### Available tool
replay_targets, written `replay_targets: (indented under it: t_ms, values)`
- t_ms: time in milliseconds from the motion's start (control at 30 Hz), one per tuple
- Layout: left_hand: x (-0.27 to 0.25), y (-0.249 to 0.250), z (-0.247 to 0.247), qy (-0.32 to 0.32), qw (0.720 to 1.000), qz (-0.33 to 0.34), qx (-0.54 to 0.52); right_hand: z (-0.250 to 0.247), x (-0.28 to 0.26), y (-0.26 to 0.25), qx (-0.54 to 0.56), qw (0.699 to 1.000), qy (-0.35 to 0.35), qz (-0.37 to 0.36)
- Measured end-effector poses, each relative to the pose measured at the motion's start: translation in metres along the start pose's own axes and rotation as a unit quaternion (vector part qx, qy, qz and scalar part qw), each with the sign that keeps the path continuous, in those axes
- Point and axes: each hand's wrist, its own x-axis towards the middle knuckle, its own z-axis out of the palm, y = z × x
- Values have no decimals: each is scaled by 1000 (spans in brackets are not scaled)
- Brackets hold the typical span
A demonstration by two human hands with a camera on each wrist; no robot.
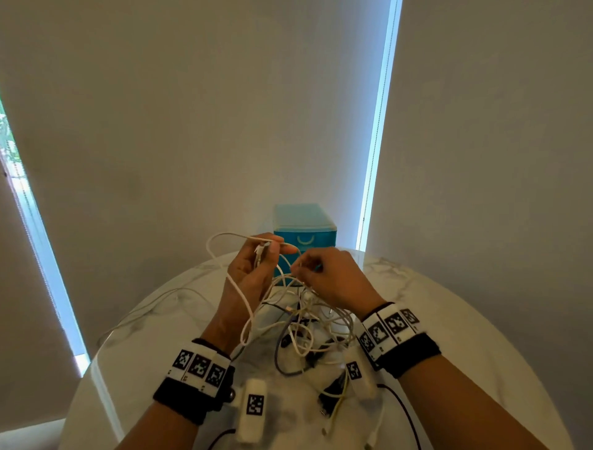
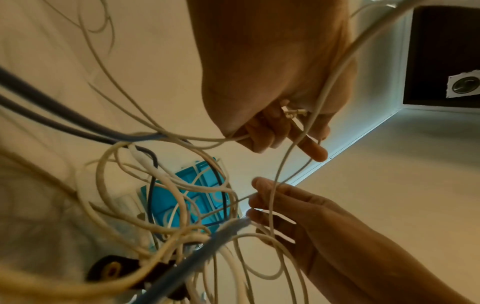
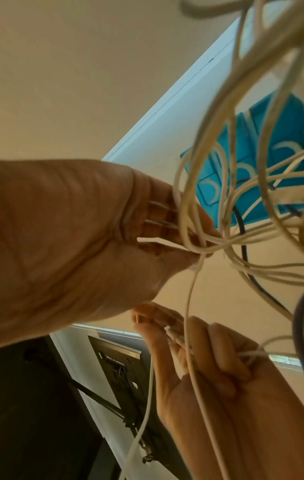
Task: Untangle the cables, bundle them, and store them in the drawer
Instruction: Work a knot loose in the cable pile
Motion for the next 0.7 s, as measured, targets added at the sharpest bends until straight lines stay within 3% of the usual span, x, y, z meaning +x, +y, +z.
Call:
replay_targets:
  t_ms: [100,167,267,367,500,600,700]
  values:
    - [0,2,-4,-46,998,-18,49,-12,8,0,82,985,154,-5]
    - [-1,4,-8,-105,986,-91,87,-25,11,0,166,960,227,9]
    - [-4,4,-11,-158,961,-193,118,-42,12,-5,269,937,217,44]
    - [-2,0,-11,-127,955,-200,178,-54,10,-11,334,905,262,17]
    - [-1,-7,-13,-49,969,-194,144,-49,0,-9,332,932,143,3]
    - [-1,-4,-11,-8,982,-143,122,-39,-17,3,366,919,144,-1]
    - [-2,-7,-8,-58,981,-121,139,-22,-34,19,417,906,67,17]
